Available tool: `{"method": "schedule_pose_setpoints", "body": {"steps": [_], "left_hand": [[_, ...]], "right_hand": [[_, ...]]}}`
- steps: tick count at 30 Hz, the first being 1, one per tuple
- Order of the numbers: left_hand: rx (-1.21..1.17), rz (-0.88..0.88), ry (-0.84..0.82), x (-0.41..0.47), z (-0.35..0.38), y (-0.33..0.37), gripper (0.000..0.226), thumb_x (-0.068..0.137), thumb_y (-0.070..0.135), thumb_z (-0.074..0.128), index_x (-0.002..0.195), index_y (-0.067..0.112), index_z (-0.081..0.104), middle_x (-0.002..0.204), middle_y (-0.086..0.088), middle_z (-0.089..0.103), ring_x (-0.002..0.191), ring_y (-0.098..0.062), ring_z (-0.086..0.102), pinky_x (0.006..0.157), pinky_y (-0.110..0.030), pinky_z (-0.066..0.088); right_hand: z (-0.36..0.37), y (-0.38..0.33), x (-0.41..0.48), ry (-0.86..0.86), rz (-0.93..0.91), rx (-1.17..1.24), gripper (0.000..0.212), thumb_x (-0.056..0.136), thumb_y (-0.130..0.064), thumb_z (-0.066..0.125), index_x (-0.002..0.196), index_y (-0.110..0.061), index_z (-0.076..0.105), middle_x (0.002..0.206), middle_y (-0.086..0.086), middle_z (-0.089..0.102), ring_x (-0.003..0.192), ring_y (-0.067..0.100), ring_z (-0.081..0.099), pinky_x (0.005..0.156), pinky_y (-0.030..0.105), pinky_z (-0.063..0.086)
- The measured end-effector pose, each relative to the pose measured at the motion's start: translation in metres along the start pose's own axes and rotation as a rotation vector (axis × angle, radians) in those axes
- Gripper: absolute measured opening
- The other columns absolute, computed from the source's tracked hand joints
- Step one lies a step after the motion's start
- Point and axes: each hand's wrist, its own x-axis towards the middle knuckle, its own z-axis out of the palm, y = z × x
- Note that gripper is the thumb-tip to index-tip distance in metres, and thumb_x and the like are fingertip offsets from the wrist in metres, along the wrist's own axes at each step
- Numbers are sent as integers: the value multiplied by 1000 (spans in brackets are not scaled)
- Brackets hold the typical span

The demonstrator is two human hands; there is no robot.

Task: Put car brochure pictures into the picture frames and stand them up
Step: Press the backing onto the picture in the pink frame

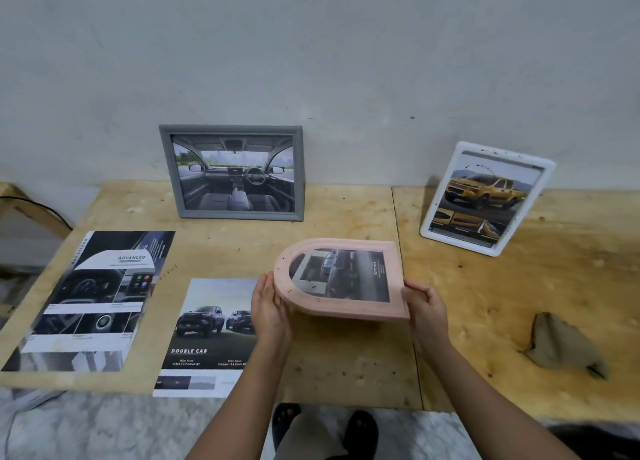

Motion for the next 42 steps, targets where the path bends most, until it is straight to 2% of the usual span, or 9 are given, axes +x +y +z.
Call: {"method": "schedule_pose_setpoints", "body": {"steps": [5,15,19,24,28,32,36,39,42], "left_hand": [[118,4,16,1,-18,-17,42,97,5,45,138,6,40,135,-11,52,118,-23,53,103,-37,42],[318,38,-50,21,-12,-14,44,98,0,36,142,7,35,144,-9,41,129,-23,42,102,-30,37],[204,-42,12,24,-13,-21,36,100,4,36,135,-3,40,116,-15,59,100,-20,58,90,-30,48],[291,-62,-75,11,-21,-35,36,100,0,32,134,-8,41,127,-21,55,113,-24,55,100,-33,43],[482,31,-107,9,-30,-40,38,97,2,40,134,3,48,133,-9,55,122,-22,51,106,-40,40],[736,228,-107,7,-32,-44,39,97,1,38,132,9,51,128,-3,56,118,-21,51,105,-41,40],[810,287,-41,5,-30,-52,40,98,6,35,135,13,48,131,-5,50,120,-22,46,104,-36,37],[812,301,7,-2,-26,-56,41,98,6,34,137,12,44,135,-5,44,125,-21,41,103,-31,30],[802,321,29,-7,-28,-61,38,99,10,35,135,16,45,134,-4,45,123,-20,42,102,-33,32]], "right_hand": [[-8,21,-2,-10,121,-107,33,89,-4,56,122,-5,55,118,15,62,109,31,59,95,51,48],[-18,11,-9,-218,278,-271,26,82,5,59,107,-3,56,97,14,66,81,29,66,65,38,57],[-20,7,-10,-237,362,-159,20,83,5,61,100,-4,55,90,11,64,74,25,65,58,31,55],[-17,14,-17,-226,317,-104,20,80,5,66,93,-4,53,91,13,61,75,23,65,53,26,55],[-16,20,-25,-342,239,-388,28,77,-7,74,98,5,59,89,16,69,65,15,69,53,21,53],[-21,20,-29,-408,197,-542,20,86,-19,67,93,0,65,79,15,71,57,18,68,55,28,56],[-43,11,-21,-82,-77,-637,13,88,-13,58,81,-19,67,76,3,68,69,19,63,68,37,53],[-73,2,-14,287,-260,-719,13,87,-8,56,96,-14,64,101,5,63,99,24,56,87,39,46],[-108,-2,-10,643,-216,-835,27,85,-10,58,112,-7,57,124,15,49,119,34,43,100,48,37]]}}
